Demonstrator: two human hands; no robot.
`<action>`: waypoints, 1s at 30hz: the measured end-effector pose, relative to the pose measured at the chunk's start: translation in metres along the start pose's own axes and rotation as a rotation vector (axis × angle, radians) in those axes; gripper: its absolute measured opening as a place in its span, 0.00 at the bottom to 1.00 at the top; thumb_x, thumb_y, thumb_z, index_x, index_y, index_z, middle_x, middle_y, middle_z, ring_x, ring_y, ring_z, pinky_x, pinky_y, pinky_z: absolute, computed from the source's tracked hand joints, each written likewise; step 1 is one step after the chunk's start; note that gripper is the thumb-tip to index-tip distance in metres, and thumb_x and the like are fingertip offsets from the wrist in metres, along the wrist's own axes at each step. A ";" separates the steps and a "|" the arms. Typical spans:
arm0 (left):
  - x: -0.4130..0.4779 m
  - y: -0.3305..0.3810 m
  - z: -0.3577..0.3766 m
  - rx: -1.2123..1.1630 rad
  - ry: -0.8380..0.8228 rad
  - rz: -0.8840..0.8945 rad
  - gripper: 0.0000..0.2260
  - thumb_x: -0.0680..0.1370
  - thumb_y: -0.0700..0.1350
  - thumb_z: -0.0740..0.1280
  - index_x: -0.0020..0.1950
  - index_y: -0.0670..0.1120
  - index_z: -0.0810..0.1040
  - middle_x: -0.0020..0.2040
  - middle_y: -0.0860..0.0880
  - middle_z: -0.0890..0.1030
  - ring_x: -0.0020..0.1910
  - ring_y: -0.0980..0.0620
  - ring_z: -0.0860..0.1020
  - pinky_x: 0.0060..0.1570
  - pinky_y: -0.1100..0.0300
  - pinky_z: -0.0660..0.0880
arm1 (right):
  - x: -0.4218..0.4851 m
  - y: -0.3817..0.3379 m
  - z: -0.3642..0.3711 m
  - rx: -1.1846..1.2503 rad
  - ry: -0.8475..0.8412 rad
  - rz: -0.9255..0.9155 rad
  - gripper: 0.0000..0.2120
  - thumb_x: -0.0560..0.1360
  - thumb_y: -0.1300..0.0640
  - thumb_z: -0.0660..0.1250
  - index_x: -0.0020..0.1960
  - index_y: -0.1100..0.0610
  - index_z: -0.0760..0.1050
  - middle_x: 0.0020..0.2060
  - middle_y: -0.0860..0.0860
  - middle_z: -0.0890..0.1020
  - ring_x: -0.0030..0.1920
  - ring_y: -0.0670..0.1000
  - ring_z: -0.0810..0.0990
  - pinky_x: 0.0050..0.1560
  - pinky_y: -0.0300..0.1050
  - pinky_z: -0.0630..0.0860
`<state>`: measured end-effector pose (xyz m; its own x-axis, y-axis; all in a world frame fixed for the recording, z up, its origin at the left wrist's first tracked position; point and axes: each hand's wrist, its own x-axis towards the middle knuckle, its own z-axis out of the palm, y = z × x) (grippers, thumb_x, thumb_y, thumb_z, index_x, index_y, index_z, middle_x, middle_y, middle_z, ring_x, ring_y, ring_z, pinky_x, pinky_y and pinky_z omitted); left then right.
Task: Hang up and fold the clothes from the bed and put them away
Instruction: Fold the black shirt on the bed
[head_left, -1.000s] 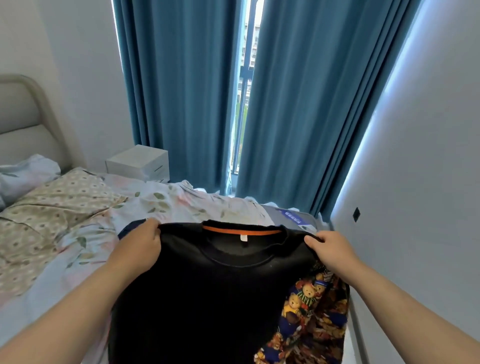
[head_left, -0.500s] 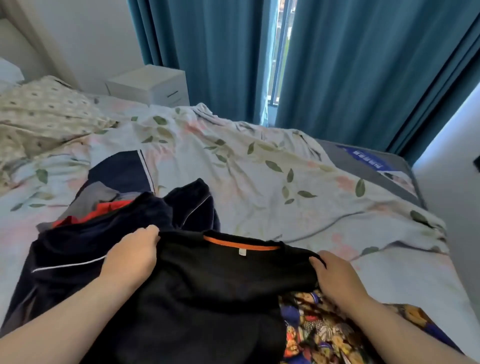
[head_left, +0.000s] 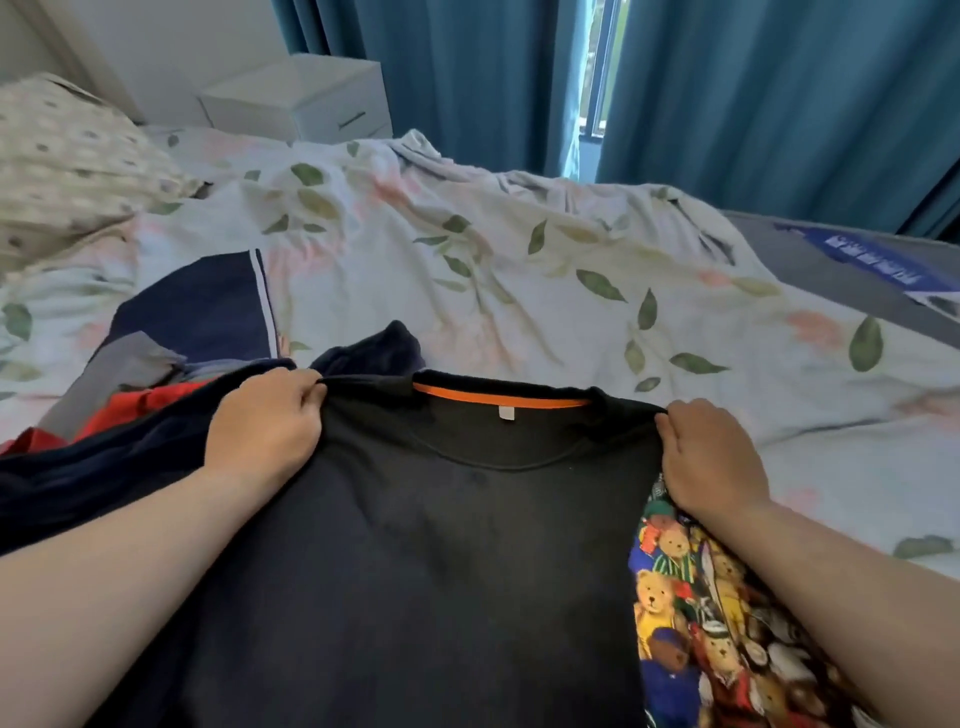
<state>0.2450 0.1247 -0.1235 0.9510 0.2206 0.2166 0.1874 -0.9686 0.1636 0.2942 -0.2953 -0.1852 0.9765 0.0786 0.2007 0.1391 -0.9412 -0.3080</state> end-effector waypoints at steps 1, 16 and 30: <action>0.011 0.003 0.010 0.044 -0.005 0.032 0.10 0.81 0.47 0.60 0.43 0.47 0.76 0.40 0.45 0.78 0.44 0.39 0.76 0.41 0.47 0.72 | 0.012 0.006 0.006 -0.058 -0.003 -0.009 0.15 0.82 0.55 0.58 0.37 0.58 0.70 0.34 0.55 0.72 0.37 0.60 0.73 0.37 0.50 0.67; 0.101 -0.002 0.100 0.070 -0.114 0.132 0.08 0.78 0.44 0.60 0.40 0.44 0.72 0.38 0.41 0.77 0.39 0.37 0.75 0.34 0.50 0.69 | 0.065 0.028 0.037 -0.143 -0.056 -0.113 0.18 0.81 0.52 0.51 0.33 0.51 0.59 0.28 0.51 0.69 0.31 0.60 0.71 0.34 0.50 0.66; 0.180 -0.011 0.136 -0.066 -0.044 0.151 0.12 0.79 0.53 0.57 0.50 0.51 0.78 0.45 0.43 0.82 0.46 0.35 0.79 0.39 0.49 0.72 | 0.118 0.039 0.048 -0.243 -0.054 -0.168 0.16 0.78 0.50 0.54 0.34 0.56 0.67 0.32 0.56 0.75 0.35 0.62 0.73 0.34 0.50 0.64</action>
<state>0.4474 0.1590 -0.2172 0.9773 0.0664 0.2014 0.0263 -0.9804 0.1955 0.4225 -0.3073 -0.2186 0.9513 0.2513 0.1787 0.2625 -0.9640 -0.0421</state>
